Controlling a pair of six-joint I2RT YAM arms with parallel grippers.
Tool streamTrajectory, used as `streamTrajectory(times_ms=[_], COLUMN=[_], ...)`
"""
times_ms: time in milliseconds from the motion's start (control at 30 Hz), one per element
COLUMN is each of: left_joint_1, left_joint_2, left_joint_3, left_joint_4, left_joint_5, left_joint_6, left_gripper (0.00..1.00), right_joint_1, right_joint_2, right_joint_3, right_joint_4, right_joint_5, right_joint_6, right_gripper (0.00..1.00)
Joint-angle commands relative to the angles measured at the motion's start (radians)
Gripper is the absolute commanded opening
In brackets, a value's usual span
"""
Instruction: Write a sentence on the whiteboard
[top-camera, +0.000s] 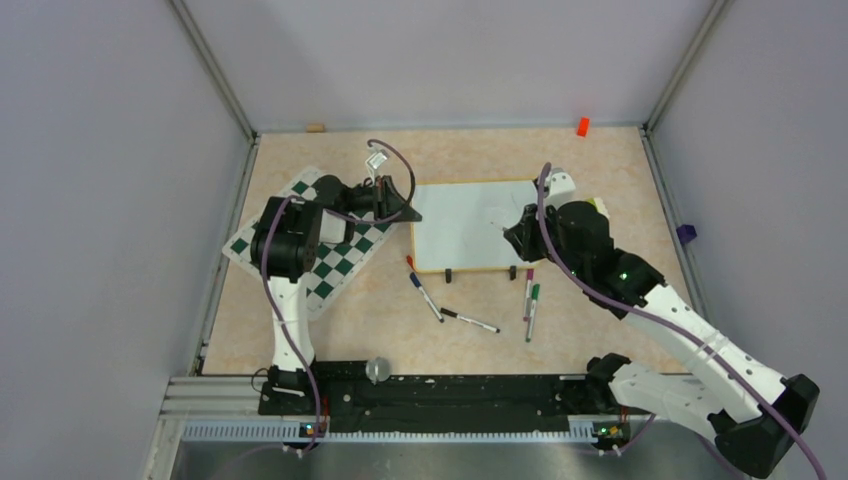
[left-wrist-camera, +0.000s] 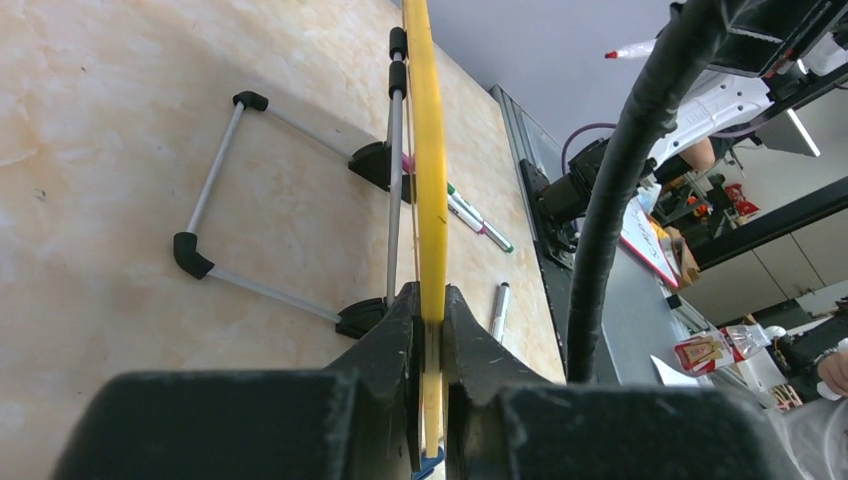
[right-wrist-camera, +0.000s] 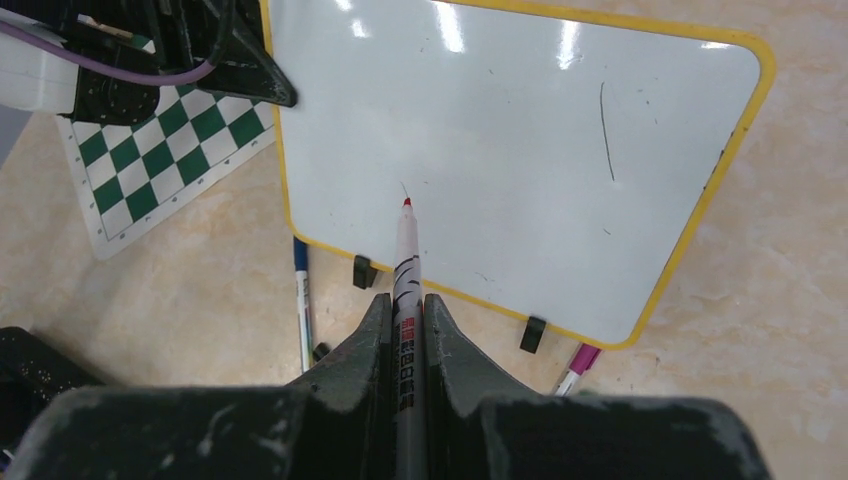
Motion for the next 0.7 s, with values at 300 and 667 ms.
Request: streamTrajectory(times_ms=[300,667], left_joint_1=[0.010,0.008], left_joint_2=[-0.111,-0.147], left_joint_3=[-0.114,-0.151], left_joint_4=[0.093,0.035], left_joint_5=[-0.092,-0.108], left_joint_6=[0.032,0.113], left_gripper=[0.00,0.00], right_joint_1=[-0.009,-0.009], right_joint_2=[0.075,-0.033], right_joint_3=[0.107,0.026], right_joint_4=[-0.001,0.119], right_joint_5=[0.096,0.117], right_joint_6=[0.100,0.069], right_gripper=[0.00,0.00])
